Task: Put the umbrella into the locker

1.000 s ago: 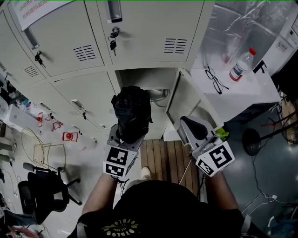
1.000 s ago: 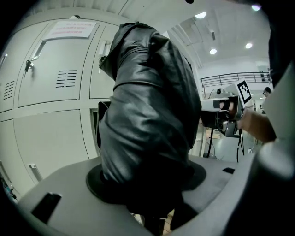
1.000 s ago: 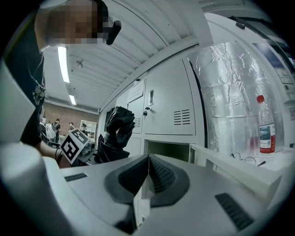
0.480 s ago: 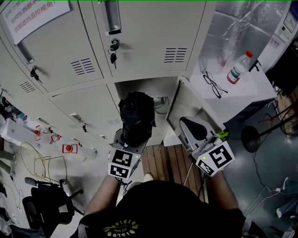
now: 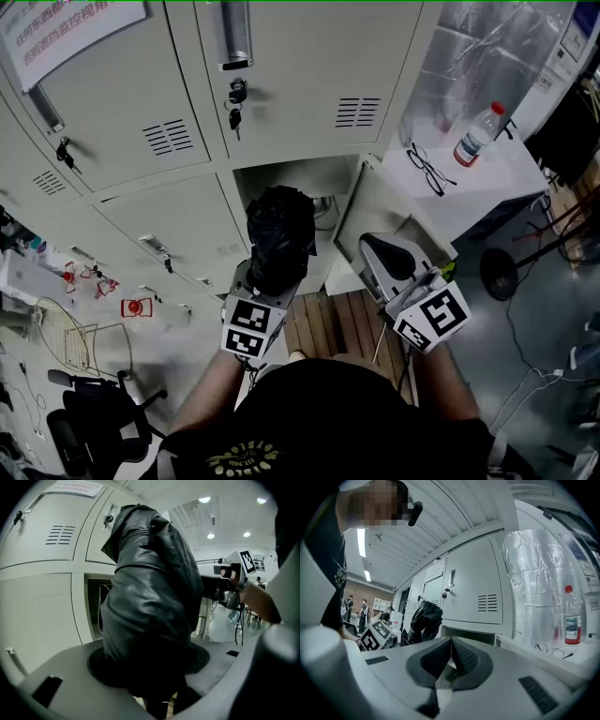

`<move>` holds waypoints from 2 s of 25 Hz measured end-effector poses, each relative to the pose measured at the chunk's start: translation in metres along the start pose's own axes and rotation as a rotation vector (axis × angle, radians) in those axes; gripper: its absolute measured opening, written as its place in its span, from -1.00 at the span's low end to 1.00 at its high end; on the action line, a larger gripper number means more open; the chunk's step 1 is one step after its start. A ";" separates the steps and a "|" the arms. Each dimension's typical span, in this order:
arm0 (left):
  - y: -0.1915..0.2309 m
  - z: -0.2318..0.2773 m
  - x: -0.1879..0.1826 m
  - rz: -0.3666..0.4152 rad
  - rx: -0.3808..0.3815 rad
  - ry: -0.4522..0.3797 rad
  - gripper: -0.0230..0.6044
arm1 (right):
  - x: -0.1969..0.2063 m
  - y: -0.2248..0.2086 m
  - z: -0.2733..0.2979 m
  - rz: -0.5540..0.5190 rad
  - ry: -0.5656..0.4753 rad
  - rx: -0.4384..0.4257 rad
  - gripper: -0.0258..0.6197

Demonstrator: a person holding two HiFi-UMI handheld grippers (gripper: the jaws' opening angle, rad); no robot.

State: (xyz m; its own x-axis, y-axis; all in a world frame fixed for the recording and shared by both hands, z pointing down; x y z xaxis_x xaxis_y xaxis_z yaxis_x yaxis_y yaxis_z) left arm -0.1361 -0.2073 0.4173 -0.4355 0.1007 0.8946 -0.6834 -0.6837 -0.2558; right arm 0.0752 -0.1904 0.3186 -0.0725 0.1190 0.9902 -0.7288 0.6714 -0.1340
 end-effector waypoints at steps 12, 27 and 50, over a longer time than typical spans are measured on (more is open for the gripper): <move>-0.004 0.005 0.010 -0.036 0.011 0.037 -0.07 | 0.002 0.001 0.005 0.020 0.015 -0.014 -0.83; 0.007 0.046 0.018 -0.075 -0.009 0.094 -0.07 | 0.006 -0.024 0.025 0.033 0.041 -0.065 -0.83; 0.024 0.101 0.031 -0.148 -0.009 0.160 -0.07 | 0.010 -0.049 0.044 0.044 0.063 -0.085 -0.83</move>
State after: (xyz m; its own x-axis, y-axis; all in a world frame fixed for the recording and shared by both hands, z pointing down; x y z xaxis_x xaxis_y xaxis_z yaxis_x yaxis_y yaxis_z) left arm -0.1072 -0.2937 0.4762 -0.4174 0.3136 0.8529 -0.7516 -0.6467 -0.1300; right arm 0.0803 -0.2539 0.3363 -0.0582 0.1933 0.9794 -0.6656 0.7237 -0.1824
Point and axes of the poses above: the fingertips, and each gripper's own axes: z forward along the fingers, y to its left, x out of its underside, the point moved 8 cm from there along -z, backward along the fingers, and after that the axes turned 13 degrees about z, right-handed, at the moved point
